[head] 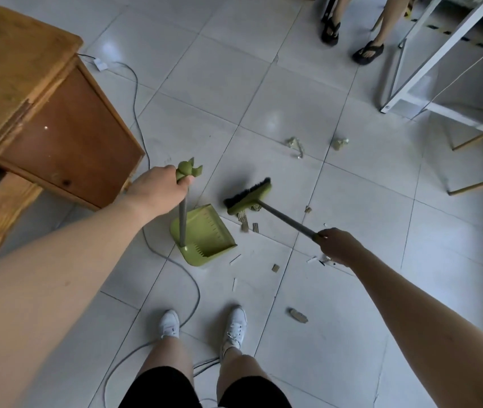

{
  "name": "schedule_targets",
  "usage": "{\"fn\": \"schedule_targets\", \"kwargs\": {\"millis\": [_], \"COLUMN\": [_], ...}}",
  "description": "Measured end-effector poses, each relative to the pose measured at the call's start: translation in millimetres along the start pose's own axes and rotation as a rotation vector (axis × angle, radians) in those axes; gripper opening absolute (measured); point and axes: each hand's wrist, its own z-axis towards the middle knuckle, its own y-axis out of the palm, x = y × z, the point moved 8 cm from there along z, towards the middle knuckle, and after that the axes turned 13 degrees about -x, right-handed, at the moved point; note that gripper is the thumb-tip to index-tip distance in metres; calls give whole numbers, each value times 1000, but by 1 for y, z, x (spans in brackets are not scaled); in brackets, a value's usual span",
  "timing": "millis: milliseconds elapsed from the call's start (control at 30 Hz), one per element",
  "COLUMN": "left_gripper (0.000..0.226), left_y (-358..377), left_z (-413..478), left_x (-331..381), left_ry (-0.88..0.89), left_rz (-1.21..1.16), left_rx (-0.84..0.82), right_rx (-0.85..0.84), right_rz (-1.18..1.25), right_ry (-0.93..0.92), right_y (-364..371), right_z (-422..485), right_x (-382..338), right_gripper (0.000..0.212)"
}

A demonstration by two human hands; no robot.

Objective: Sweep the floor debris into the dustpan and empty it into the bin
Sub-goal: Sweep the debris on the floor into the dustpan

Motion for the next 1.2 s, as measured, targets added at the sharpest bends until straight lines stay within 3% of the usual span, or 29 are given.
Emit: {"fn": "schedule_targets", "kwargs": {"millis": [367, 567, 800, 1000, 1200], "left_gripper": [48, 49, 51, 50, 49], "left_y": [-14, -4, 19, 37, 64], "left_z": [-63, -92, -111, -116, -119], "left_x": [-66, -76, -67, -47, 6], "left_ry": [12, 64, 70, 30, -20], "left_rz": [43, 80, 123, 35, 55], "left_rx": [-20, -82, -116, -65, -18], "right_rx": [-43, -163, -156, -132, 1], "right_rz": [-243, -205, -591, -771, -984], "right_ry": [-48, -66, -88, -30, -8], "right_y": [28, 81, 119, 97, 29], "right_z": [-71, -91, -93, -62, -32], "right_x": [-37, -48, -42, -18, -13], "right_gripper": [33, 39, 32, 31, 25]}}
